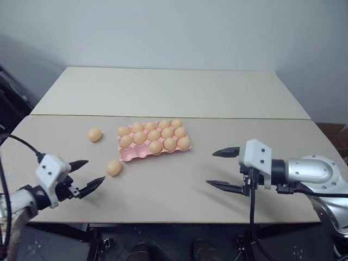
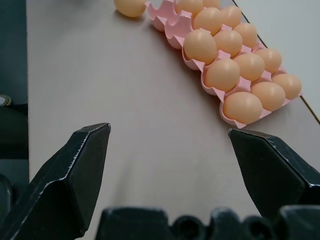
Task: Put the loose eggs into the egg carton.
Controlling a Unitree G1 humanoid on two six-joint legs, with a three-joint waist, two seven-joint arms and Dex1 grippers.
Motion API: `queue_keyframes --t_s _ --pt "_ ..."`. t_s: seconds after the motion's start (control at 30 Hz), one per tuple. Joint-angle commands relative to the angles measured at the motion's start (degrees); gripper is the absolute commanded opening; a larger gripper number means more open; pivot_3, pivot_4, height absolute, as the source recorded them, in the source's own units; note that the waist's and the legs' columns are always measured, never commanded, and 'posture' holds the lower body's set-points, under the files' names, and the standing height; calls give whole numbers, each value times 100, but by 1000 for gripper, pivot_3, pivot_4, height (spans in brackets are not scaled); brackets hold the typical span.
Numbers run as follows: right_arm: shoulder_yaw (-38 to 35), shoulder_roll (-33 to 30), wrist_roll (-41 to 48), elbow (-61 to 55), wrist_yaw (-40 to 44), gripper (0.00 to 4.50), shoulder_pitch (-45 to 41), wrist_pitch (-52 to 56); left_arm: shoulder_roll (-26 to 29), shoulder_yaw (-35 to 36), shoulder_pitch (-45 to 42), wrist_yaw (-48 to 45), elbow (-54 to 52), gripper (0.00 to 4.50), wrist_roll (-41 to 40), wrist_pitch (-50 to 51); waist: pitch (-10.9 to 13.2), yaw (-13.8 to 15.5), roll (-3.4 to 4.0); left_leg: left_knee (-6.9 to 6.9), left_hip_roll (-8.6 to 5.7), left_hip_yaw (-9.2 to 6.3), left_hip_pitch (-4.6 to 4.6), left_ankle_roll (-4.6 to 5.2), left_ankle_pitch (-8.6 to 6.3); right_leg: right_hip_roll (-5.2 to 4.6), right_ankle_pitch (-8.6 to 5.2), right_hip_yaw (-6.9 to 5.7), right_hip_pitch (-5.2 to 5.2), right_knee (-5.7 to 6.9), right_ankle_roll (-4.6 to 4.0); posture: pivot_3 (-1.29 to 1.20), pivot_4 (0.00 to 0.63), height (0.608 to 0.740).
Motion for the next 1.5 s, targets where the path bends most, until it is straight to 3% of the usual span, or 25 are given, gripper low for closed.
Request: queue_keyframes --t_s 0.03,0.33,0.57,0.67,0.83,0.9,1.13,1.3,1.4,1.5 --pt "21 -22 -14 -33 -126 4415 -145 -70 -222 -315 -211 151 204 4191 159 -349 0 8 -1 0 1 0 0 0 0 1 0 0 1 -1 0 0 150 740" --pt "67 -21 -113 73 -402 4415 -236 -82 -673 -961 -1124 629 1211 4191 608 -658 -1 33 -1 3 0 -2 -1 0 0 0 0 0 1 2 0 0 150 740" --pt "41 -19 -238 187 -626 4415 -234 -87 -782 -1294 -1326 495 1533 4191 654 -778 -1 61 -2 5 -1 -2 -3 1 0 0 1 1 -1 3 1 0 150 740" --pt "59 -10 -261 177 -685 4500 -230 -84 -769 -1322 -1341 551 1591 3659 698 -830 -1 67 -2 6 -1 -2 -1 1 0 0 1 0 1 4 1 0 150 740" --pt "135 21 -298 173 -767 4500 -193 -112 -753 -1239 -1368 606 1608 2069 668 -914 -1 97 -2 6 -1 -2 -3 1 0 0 1 0 -1 3 1 0 150 740" --pt "181 37 -329 180 -781 4500 -189 -133 -736 -1247 -1365 594 1596 1796 665 -938 -1 109 -2 6 -1 -2 -2 1 0 0 1 0 0 4 1 0 150 740" --pt "220 57 -401 209 -773 4500 -177 -167 -414 -1086 -995 430 1086 1748 520 -701 -1 98 -2 6 0 -2 -3 1 0 0 1 0 -1 2 1 0 150 740" --pt "222 73 -433 176 -786 4500 -101 -182 288 -618 -559 -4 491 1748 277 -426 -1 108 -1 6 2 -2 -1 0 0 1 1 0 -1 4 1 0 150 740" --pt "268 118 -460 162 -806 4500 -104 -185 305 -479 -867 -180 310 1748 -256 -285 -1 155 -1 7 1 -1 2 0 0 -1 1 -1 4 3 1 0 150 740" --pt "318 176 -512 172 -851 4500 -134 -200 241 -806 -1275 -325 255 1748 -383 -208 -1 173 -1 10 0 -2 -1 0 0 -1 1 -5 7 0 2 0 150 740"
